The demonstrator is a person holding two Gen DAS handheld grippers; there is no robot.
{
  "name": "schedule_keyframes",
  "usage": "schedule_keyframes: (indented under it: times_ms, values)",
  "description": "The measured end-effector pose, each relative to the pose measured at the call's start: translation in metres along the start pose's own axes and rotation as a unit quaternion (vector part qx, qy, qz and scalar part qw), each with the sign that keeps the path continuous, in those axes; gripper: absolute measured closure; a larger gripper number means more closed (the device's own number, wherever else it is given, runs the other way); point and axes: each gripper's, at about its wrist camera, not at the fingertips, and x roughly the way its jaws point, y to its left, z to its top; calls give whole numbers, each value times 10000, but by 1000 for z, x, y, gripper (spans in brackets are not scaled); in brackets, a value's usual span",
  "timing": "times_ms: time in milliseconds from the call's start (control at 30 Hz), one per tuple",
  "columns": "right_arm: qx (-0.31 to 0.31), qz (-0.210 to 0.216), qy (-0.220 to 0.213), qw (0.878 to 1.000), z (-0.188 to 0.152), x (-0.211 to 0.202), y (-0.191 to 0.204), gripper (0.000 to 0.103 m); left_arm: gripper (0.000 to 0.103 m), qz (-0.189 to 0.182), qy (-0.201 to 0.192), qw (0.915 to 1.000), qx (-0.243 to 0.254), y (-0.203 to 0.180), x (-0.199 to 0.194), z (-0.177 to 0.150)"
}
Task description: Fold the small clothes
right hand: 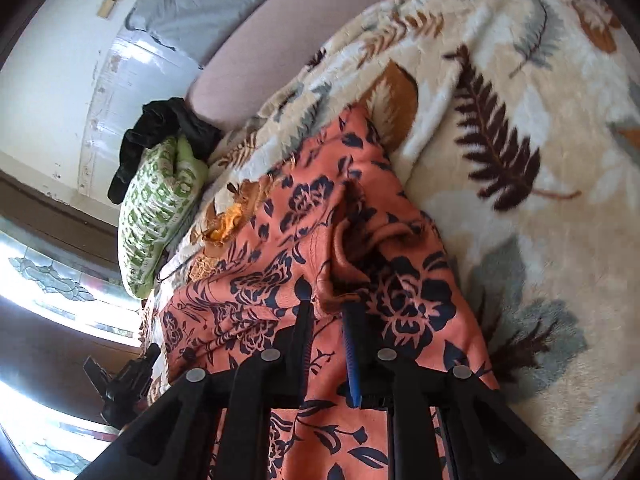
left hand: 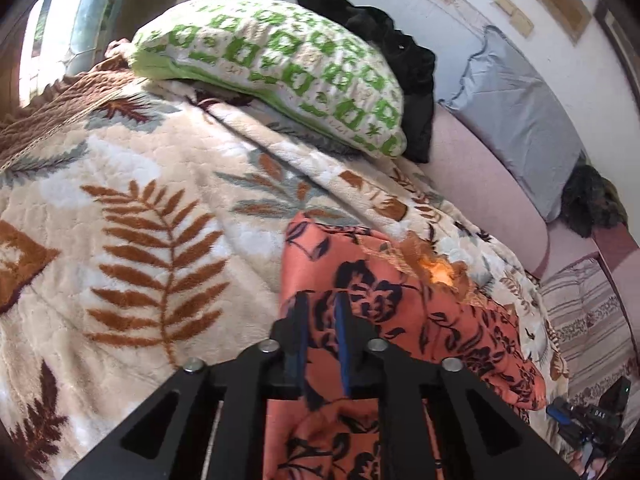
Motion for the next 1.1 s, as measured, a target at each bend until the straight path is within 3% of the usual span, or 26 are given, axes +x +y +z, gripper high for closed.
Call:
schedule_keyframes:
  times_ms: [33,67,100,133,167,233,300,333,500,567,633,700,767,867,1000,1100]
  values:
    - [-95,-82,-231,9997,1,-11,4,60,45,-97,-26,9998,148,-10,0,-2]
    - [-116,-120,-455,9988,6,-21,7,20,41,-176,-67,9994,300,-20,1,-3]
    - [-94,-97,-702,9974,10,-29,7,8,40,-212,-39,9986,480,-29,4,-6]
    - [-65,-14,-969,9953,14,-36,8,8,41,-201,53,9976,662,-38,8,-8]
    - [-78,97,-1126,9936,19,-39,9,10,41,-158,170,9966,791,-44,14,-10]
    - [-236,92,-974,9949,35,-30,17,18,46,-116,446,9954,841,-47,27,-15]
    - [-477,-122,-597,9970,53,-4,28,62,60,-46,781,9933,852,-46,42,-20]
    - [-535,-298,-410,9973,61,13,31,68,68,64,905,9919,885,-45,48,-23]
    - [-574,-1070,311,9921,75,78,22,69,80,44,955,9919,836,-35,53,-24]
    - [-560,-1101,450,9913,73,91,17,68,86,56,1009,9917,798,-32,55,-23]
    - [-896,-1132,281,9891,69,93,25,69,93,73,1033,9914,802,-30,56,-22]
    - [-1353,-1381,167,9810,66,92,41,96,95,59,1063,9912,784,-27,55,-21]
    - [-1747,-1573,-52,9720,64,85,59,96,96,65,1101,9911,751,-25,55,-21]
    - [-2273,-1515,-682,9595,68,54,94,97,98,39,1151,9905,747,-22,55,-21]
    - [-2358,-1251,-1678,9490,86,16,126,97,98,31,1197,9895,812,-23,54,-23]
    - [-2347,-1505,-1676,9456,101,38,124,97,98,34,1230,9888,846,-23,55,-23]
